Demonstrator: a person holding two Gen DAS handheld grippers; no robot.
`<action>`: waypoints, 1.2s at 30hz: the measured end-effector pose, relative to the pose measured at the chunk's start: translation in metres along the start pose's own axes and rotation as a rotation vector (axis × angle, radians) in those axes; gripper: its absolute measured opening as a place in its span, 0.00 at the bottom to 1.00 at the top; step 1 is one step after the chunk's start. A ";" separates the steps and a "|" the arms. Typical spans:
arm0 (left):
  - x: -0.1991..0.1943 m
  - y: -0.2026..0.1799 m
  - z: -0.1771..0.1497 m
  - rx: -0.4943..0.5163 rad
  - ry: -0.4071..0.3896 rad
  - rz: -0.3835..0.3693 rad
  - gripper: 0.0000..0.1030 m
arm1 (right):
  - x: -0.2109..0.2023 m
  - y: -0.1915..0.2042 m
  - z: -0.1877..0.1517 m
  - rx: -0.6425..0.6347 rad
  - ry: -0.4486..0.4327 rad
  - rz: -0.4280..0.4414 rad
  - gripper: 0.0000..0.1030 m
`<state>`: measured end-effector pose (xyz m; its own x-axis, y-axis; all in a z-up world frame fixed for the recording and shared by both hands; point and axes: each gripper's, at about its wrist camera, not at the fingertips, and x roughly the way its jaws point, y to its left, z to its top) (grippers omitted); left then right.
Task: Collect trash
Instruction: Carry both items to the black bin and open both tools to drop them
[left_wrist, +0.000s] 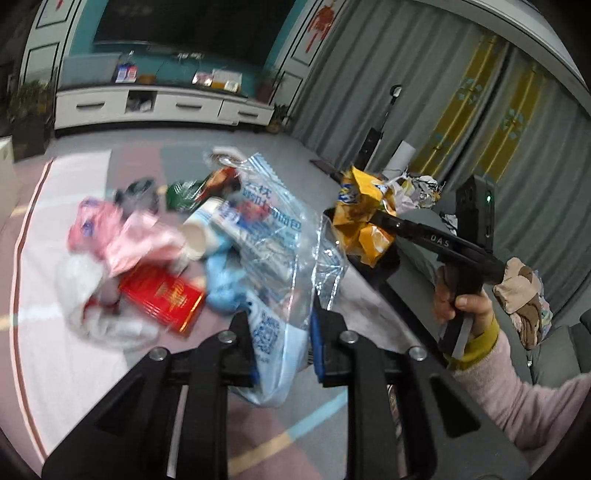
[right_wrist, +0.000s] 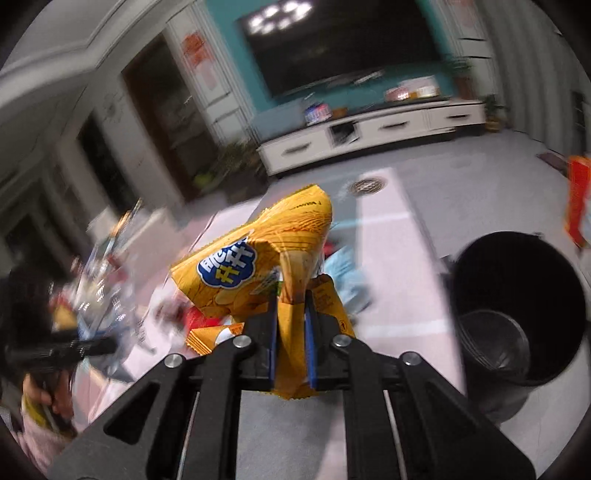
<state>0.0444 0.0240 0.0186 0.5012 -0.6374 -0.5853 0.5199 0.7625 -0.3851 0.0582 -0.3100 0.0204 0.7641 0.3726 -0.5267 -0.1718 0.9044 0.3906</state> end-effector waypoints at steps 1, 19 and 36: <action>0.008 -0.009 0.010 0.005 -0.006 -0.001 0.21 | -0.006 -0.007 0.003 0.018 -0.023 -0.033 0.13; 0.296 -0.155 0.113 0.032 0.243 -0.093 0.25 | -0.008 -0.155 -0.011 0.327 0.002 -0.544 0.13; 0.298 -0.162 0.101 0.117 0.181 -0.007 0.88 | -0.011 -0.162 -0.006 0.356 -0.020 -0.609 0.48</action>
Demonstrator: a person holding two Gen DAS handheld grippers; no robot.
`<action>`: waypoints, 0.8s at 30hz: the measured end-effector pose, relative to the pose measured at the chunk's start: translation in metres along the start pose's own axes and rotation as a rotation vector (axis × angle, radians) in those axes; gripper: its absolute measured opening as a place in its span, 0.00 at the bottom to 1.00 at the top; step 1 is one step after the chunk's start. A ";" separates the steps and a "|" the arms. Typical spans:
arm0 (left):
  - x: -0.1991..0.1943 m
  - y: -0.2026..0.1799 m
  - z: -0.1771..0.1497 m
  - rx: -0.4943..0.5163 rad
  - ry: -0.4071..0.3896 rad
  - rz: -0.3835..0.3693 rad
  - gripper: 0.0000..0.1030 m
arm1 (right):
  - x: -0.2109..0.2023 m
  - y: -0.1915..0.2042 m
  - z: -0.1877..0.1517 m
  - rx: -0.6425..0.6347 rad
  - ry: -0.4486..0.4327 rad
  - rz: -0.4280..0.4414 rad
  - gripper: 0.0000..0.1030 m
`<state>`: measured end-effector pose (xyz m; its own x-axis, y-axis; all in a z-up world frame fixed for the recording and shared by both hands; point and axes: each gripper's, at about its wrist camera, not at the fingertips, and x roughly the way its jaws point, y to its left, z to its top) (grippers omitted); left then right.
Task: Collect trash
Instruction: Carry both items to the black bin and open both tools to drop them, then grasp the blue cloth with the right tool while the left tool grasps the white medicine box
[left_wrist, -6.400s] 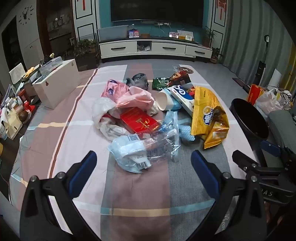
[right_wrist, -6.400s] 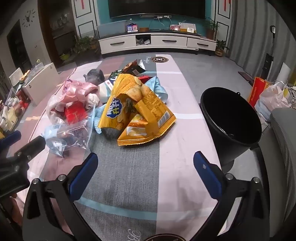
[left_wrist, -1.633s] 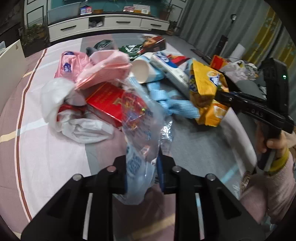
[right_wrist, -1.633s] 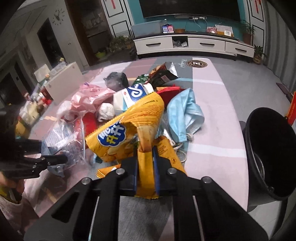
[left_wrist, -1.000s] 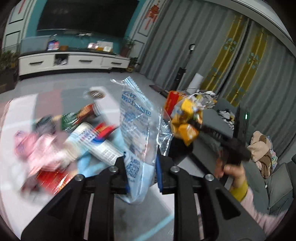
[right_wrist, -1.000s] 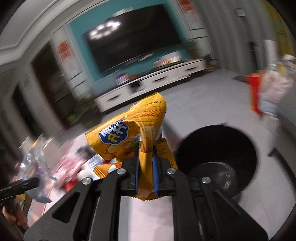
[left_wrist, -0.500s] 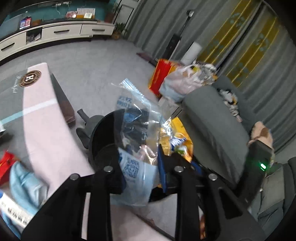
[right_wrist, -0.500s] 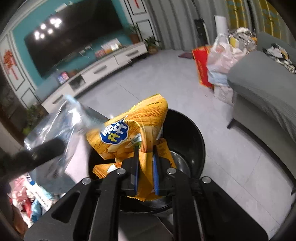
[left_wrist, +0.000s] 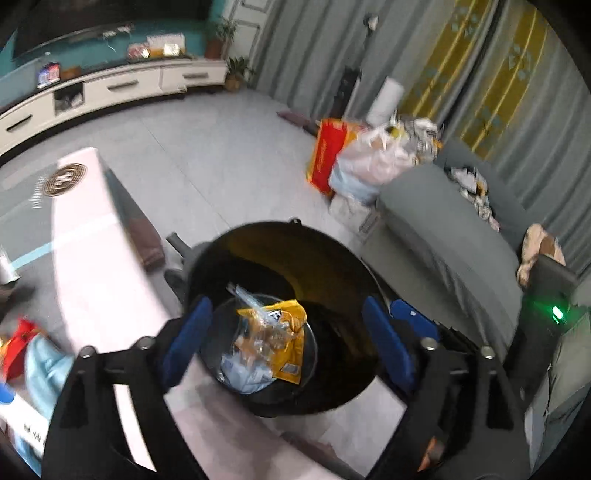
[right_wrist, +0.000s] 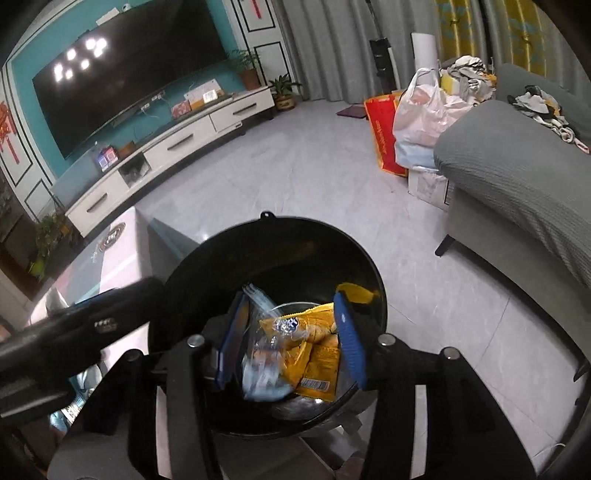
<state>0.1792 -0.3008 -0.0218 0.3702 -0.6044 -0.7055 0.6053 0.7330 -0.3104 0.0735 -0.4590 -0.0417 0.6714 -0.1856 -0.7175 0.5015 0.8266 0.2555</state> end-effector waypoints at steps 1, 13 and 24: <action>-0.014 0.004 -0.006 -0.013 -0.041 0.009 0.90 | -0.002 0.002 0.000 0.002 -0.003 0.009 0.48; -0.205 0.072 -0.087 -0.067 -0.397 0.205 0.98 | -0.057 0.088 -0.016 -0.184 -0.104 0.296 0.74; -0.259 0.194 -0.159 -0.342 -0.273 0.240 0.98 | -0.035 0.159 -0.051 -0.322 0.062 0.404 0.79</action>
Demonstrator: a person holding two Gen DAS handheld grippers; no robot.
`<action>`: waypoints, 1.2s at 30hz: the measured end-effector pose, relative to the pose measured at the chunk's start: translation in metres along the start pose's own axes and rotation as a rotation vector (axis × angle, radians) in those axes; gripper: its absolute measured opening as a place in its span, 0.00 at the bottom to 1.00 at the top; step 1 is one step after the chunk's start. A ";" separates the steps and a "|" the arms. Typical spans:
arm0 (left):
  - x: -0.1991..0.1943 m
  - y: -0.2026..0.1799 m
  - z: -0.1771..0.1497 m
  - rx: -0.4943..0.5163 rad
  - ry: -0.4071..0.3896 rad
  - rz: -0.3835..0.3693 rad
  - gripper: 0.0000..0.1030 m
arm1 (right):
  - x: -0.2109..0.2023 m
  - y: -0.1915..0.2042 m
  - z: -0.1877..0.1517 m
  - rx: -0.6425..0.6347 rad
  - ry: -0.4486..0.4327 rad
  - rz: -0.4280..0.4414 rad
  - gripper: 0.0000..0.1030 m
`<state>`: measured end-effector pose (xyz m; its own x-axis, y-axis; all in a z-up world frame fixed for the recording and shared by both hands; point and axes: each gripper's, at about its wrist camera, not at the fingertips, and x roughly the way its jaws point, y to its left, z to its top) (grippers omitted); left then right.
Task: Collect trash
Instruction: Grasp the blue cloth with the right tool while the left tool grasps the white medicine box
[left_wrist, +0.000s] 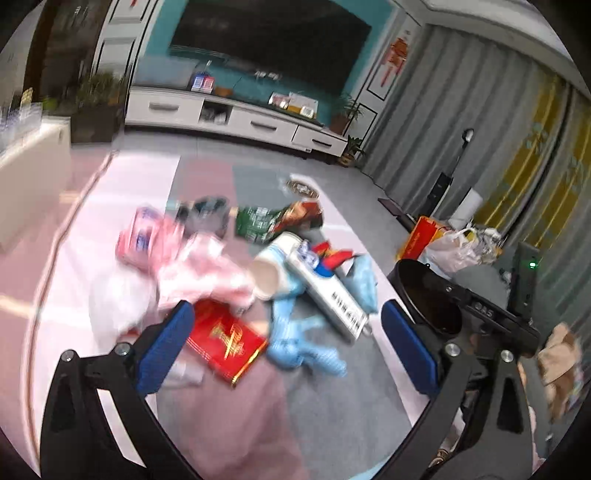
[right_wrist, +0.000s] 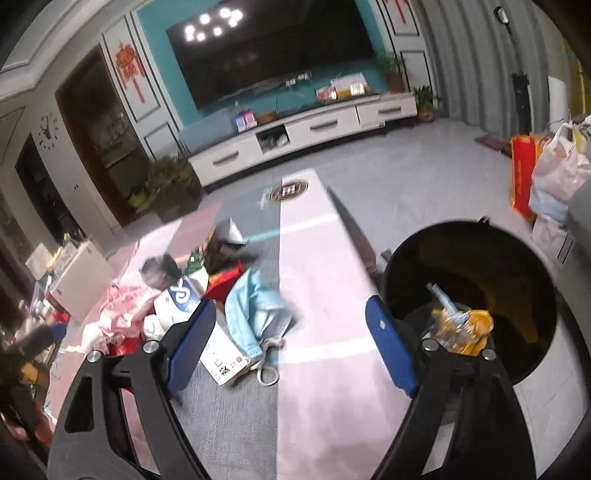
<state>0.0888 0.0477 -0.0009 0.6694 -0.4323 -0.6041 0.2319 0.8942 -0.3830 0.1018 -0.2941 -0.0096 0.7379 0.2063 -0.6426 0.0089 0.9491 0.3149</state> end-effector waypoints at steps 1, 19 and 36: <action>0.006 0.003 -0.003 -0.011 0.027 0.012 0.98 | 0.008 0.004 -0.002 -0.006 0.020 -0.005 0.79; 0.052 -0.039 -0.037 0.193 0.154 0.025 0.98 | 0.056 0.016 -0.006 -0.002 0.094 -0.007 0.79; 0.069 -0.049 -0.025 0.127 0.181 -0.008 0.98 | 0.081 0.018 -0.005 0.017 0.179 0.068 0.13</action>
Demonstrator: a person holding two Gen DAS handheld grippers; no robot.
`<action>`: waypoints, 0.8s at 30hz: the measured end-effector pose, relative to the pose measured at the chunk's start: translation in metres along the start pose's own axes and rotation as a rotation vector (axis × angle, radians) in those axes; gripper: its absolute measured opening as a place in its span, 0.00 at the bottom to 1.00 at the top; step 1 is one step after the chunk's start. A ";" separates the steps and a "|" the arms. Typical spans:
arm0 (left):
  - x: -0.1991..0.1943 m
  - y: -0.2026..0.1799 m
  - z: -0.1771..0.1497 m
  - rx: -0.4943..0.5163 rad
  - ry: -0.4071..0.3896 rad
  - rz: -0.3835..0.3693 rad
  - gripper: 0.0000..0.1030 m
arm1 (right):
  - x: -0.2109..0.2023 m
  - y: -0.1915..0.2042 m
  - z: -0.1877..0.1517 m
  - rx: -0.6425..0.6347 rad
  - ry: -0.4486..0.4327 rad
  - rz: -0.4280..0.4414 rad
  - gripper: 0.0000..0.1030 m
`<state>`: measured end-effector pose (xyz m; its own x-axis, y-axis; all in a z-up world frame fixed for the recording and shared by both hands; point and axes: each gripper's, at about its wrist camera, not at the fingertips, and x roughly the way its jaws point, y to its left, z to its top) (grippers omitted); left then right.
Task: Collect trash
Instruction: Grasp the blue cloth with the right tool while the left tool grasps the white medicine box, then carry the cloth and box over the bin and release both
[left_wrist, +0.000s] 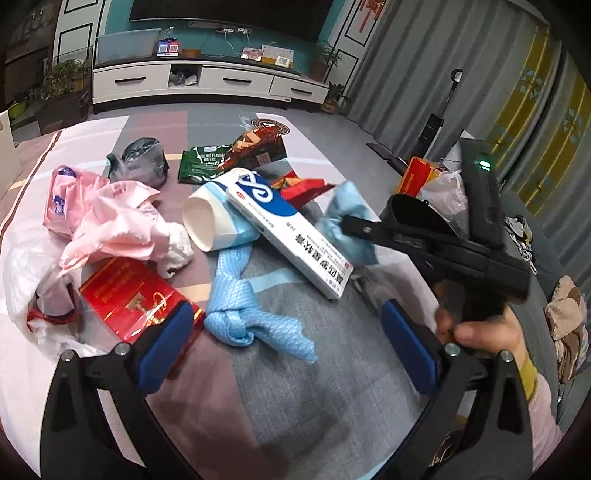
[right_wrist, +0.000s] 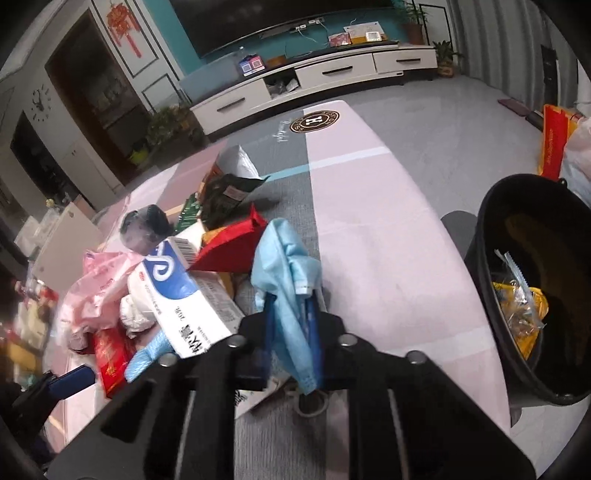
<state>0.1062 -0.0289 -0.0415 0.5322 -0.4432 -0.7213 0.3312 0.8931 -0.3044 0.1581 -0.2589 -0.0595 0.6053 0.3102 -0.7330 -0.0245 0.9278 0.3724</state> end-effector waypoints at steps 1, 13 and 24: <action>0.001 -0.002 0.003 -0.013 0.001 -0.004 0.98 | -0.006 -0.002 0.000 0.004 -0.011 0.002 0.12; 0.047 -0.043 0.060 -0.185 0.085 0.137 0.79 | -0.093 -0.073 -0.005 0.178 -0.169 0.057 0.12; 0.106 -0.030 0.063 -0.358 0.198 0.313 0.74 | -0.114 -0.093 -0.007 0.194 -0.195 0.100 0.12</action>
<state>0.2014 -0.1079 -0.0700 0.3941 -0.1585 -0.9053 -0.1263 0.9663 -0.2242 0.0858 -0.3788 -0.0144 0.7495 0.3347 -0.5712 0.0496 0.8320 0.5526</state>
